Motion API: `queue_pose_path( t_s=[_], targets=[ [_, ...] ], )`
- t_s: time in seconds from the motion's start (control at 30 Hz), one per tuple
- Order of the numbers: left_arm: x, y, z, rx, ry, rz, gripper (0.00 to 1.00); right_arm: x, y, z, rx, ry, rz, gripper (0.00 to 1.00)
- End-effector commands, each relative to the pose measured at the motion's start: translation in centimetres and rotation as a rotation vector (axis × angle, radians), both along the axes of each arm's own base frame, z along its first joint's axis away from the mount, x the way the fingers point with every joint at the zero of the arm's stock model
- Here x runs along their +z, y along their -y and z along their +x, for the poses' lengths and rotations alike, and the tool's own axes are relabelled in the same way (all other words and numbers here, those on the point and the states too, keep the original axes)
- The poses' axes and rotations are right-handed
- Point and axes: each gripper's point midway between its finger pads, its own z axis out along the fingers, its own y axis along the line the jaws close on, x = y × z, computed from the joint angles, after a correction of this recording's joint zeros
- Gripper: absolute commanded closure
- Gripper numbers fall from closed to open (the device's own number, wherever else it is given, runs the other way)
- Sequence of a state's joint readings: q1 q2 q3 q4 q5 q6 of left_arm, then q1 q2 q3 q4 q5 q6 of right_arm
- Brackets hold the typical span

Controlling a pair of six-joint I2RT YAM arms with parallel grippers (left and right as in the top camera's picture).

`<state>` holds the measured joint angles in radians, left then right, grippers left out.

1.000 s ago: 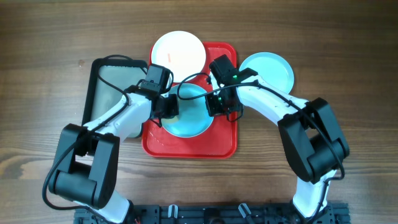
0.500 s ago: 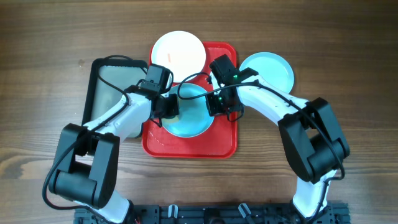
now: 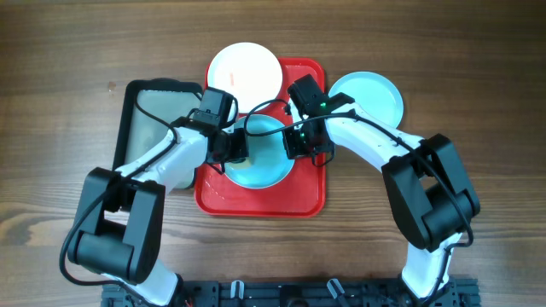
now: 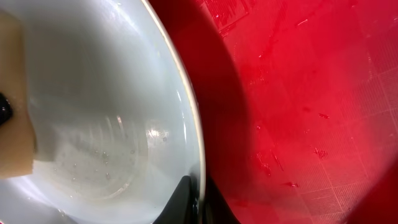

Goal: Clean dirty plates on tray and stack at the side
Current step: 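Scrub the held plate surface with the sponge in the left gripper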

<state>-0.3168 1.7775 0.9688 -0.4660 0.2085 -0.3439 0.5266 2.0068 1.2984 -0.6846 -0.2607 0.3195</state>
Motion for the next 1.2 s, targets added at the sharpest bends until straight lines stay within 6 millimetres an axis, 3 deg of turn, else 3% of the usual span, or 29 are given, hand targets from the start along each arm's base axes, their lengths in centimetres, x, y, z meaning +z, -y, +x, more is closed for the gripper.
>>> queue_pose_path(
  t_s=[0.0,0.2,1.0,1.17],
  targets=[
    [-2.1,2.4,-2.5,-0.04,-0.096,-0.049,0.96,0.5,-0.6,-0.3,0.041,0.011,0.012,0.96],
    [-2.0,3.5,-2.6,-0.068,-0.081,-0.053,0.96,0.5,-0.6,-0.3,0.041,0.011,0.011,0.96],
    [-1.9,3.6,-2.4,0.005,-0.098,-0.071,0.96,0.5,-0.6,-0.3,0.041,0.011,0.012,0.96],
    [-1.9,4.4,-2.7,-0.004,-0.097,-0.075,0.96,0.5,-0.6,-0.3,0.041,0.012,0.012,0.96]
  ],
)
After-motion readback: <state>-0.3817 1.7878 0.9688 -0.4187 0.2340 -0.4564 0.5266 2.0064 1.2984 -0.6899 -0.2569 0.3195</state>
